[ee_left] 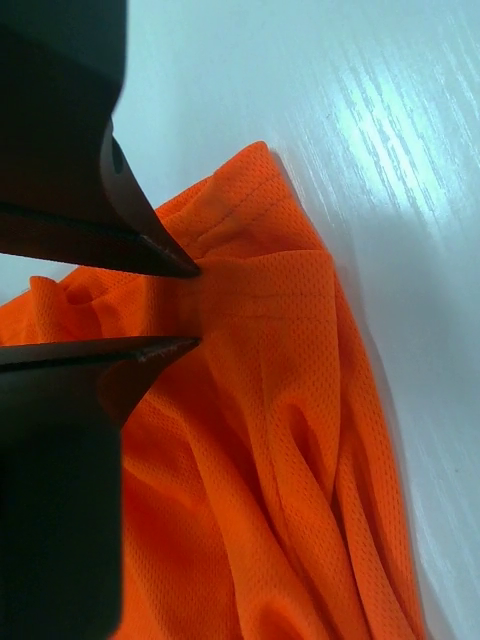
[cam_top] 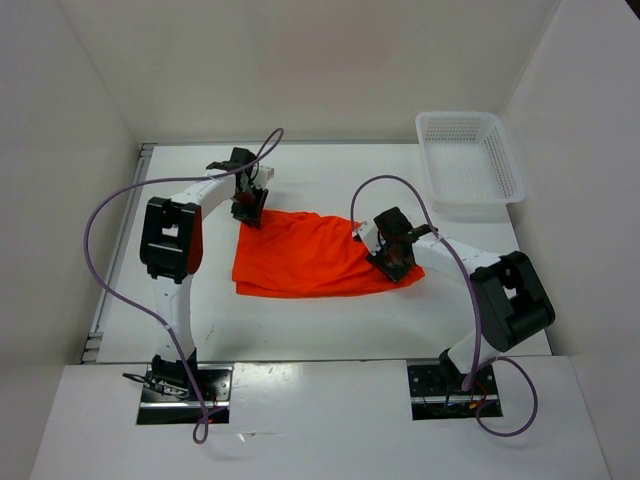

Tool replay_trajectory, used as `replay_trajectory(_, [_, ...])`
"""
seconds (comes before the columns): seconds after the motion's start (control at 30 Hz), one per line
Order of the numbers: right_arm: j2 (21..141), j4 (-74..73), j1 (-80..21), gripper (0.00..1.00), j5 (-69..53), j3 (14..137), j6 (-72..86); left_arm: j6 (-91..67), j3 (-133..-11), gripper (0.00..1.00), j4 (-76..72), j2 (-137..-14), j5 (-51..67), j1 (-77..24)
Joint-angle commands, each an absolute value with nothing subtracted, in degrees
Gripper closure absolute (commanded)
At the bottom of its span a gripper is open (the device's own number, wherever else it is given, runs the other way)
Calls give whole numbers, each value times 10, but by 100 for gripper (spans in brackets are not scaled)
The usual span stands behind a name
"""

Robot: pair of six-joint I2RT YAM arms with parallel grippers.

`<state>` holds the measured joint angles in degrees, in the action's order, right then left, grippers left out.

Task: Fold and stack the shorts
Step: Fold the shorts

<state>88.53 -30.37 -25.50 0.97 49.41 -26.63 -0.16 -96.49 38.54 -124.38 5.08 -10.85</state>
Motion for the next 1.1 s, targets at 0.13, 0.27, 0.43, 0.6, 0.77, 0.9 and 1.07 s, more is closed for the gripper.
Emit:
replay_trajectory(0.13, [881,-279,-253,62,40,484,-303,0,-954,65,387,-1258,64,-101])
replay_trajectory(0.27, [888,-274,-253,62,40,484,-315,0,-954,77,387,-1258,97,-101])
replay_trajectory(0.43, [888,-268,-253,62,46,484,-327,0,-949,100,387,-1251,112,-91])
replay_trajectory(0.6, [888,-263,-253,62,51,484,-327,0,-930,100,368,-1199,46,-71])
replay_trajectory(0.77, [888,-263,-253,65,51,471,-332,0,-911,100,363,-1123,25,-57])
replay_trajectory(0.9, [888,-263,-253,65,51,471,-337,0,-903,99,374,-1108,31,-57])
replay_trajectory(1.07, [888,-258,-253,65,46,471,-343,0,-881,91,380,-1130,18,-57])
